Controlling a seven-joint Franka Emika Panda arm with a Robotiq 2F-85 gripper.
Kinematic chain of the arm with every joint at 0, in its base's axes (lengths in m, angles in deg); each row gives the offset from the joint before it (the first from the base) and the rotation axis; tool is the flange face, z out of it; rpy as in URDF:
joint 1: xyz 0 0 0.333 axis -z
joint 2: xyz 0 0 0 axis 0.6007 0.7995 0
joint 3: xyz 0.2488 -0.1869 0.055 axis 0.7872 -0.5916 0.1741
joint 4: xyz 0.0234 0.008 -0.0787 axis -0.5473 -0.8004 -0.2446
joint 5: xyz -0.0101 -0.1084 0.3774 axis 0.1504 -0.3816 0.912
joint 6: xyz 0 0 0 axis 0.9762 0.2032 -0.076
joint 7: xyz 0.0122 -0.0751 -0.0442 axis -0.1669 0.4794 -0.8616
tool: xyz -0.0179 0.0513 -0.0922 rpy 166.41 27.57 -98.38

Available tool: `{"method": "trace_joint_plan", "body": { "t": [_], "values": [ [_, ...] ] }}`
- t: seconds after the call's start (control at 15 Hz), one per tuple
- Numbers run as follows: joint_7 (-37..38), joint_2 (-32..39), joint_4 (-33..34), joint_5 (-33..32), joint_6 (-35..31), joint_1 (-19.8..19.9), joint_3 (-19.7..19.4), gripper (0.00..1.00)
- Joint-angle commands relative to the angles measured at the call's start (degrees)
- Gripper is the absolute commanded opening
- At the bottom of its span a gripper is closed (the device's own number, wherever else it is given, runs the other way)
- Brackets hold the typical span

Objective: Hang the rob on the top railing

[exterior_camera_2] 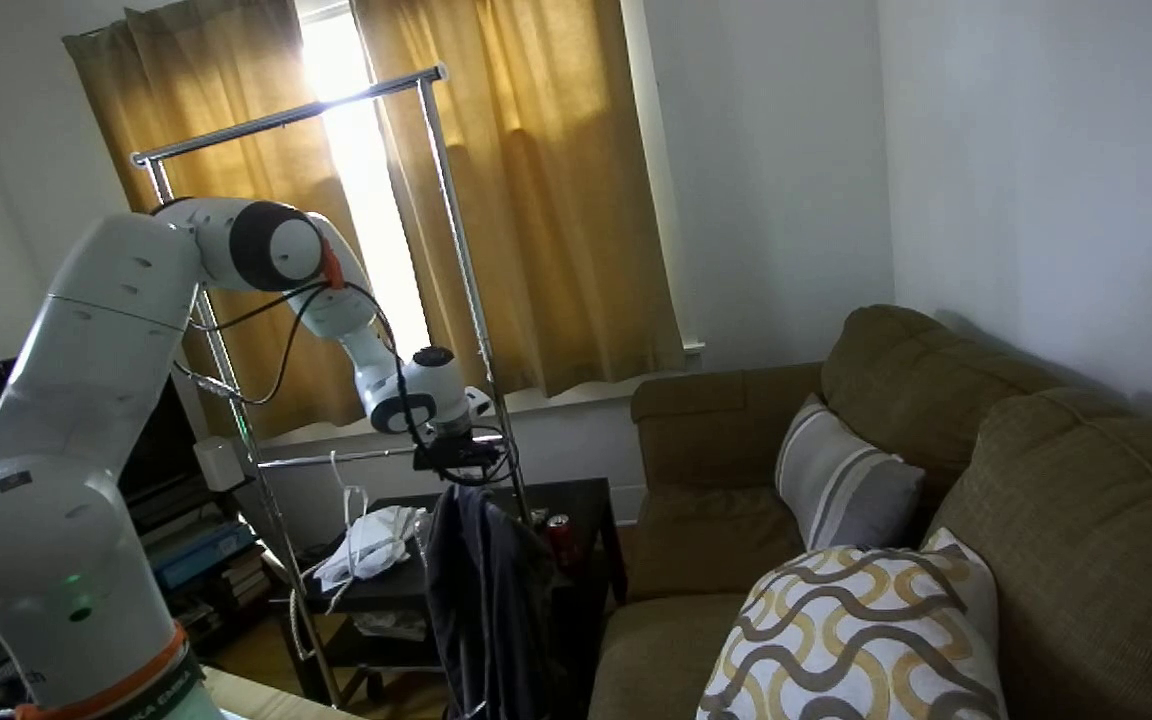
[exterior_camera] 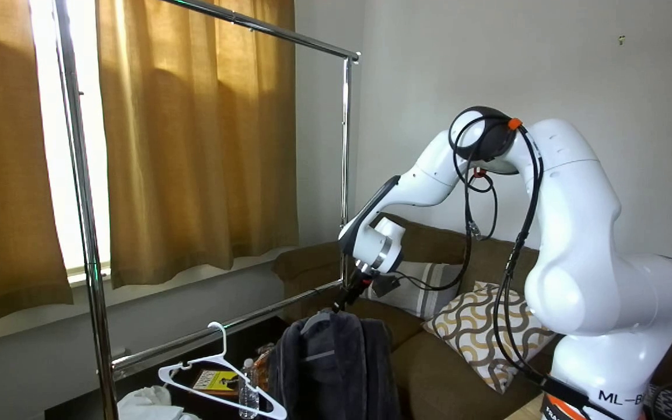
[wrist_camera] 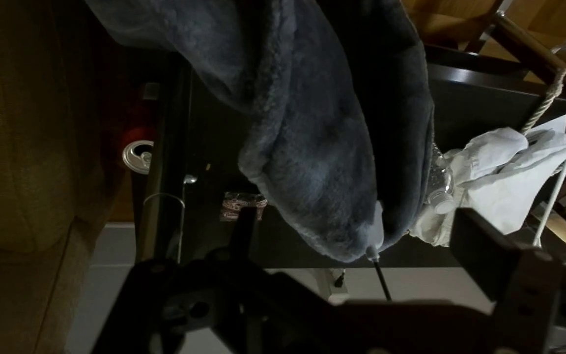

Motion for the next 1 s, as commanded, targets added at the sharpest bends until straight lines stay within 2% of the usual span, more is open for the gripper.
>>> {"method": "trace_joint_plan", "body": {
  "t": [0.0, 0.47, 0.93],
  "values": [
    [0.00, 0.01, 0.04, 0.01, 0.00, 0.01, 0.03, 1.00],
    [-0.01, 0.03, 0.15, 0.02, -0.01, 0.01, 0.09, 1.00],
    [0.68, 6.67, 8.35, -5.66, 5.05, -3.63, -4.27, 1.00]
  ]
}}
